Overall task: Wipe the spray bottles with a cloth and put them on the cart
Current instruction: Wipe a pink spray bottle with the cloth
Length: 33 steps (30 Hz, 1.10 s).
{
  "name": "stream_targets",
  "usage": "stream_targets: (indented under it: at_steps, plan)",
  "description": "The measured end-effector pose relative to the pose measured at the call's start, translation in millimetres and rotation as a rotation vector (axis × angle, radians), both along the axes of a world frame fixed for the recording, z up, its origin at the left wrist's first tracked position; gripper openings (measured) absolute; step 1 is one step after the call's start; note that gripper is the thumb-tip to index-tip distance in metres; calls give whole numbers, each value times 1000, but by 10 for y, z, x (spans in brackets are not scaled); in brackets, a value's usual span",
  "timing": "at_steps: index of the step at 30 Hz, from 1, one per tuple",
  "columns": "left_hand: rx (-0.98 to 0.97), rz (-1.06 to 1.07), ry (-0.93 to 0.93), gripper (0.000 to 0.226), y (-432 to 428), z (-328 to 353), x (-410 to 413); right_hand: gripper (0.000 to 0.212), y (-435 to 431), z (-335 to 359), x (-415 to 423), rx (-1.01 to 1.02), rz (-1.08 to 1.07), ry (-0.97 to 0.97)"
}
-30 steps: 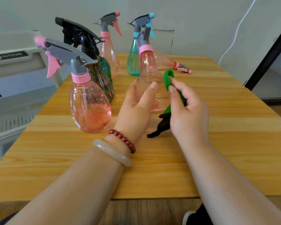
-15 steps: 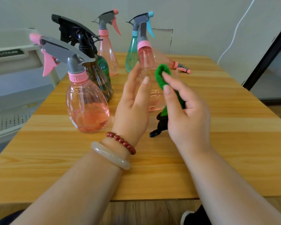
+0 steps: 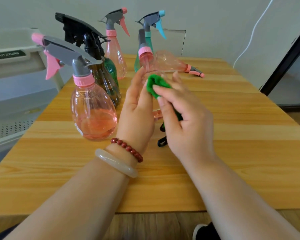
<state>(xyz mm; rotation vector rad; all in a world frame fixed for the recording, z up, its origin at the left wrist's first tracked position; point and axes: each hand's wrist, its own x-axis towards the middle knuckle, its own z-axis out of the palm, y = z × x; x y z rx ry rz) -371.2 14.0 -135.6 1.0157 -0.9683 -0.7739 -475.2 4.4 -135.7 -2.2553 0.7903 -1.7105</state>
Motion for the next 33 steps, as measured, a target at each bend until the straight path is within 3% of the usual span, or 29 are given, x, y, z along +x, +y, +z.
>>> stream_targets:
  at_steps: [3,6,8,11,13,16,18,20,26,30,33]
  plan:
    - [-23,8,-15,40,16,1,-25,23,-94,76,-78,325,-113,-143]
    - [-40,-2,-8,43,8,-10,-64,24,-144,50,-152,659,-75,-285]
    - [-28,0,-4,39,7,0,-72,22,-57,79,-142,542,-43,-289]
    - [-29,-13,1,42,-11,-12,-22,24,45,53,-93,182,45,-120]
    - [-16,-25,-22,44,-16,-26,-5,23,2,29,-96,126,48,-66]
    - [-22,-34,-47,39,6,-7,-28,20,-24,132,-107,477,-45,-240]
    - [-26,-34,-73,37,4,15,-58,26,-67,165,-112,850,96,-462]
    - [-27,-54,-63,39,-3,26,-61,32,-90,171,-118,982,176,-575]
    - [17,-22,-259,41,60,10,-42,24,-55,155,-140,562,-2,-299]
    - [35,-115,-63,35,12,32,-30,22,-20,120,-160,287,-4,-110]
    - [3,-71,-18,48,26,43,-20,21,9,82,-92,158,-13,-59]
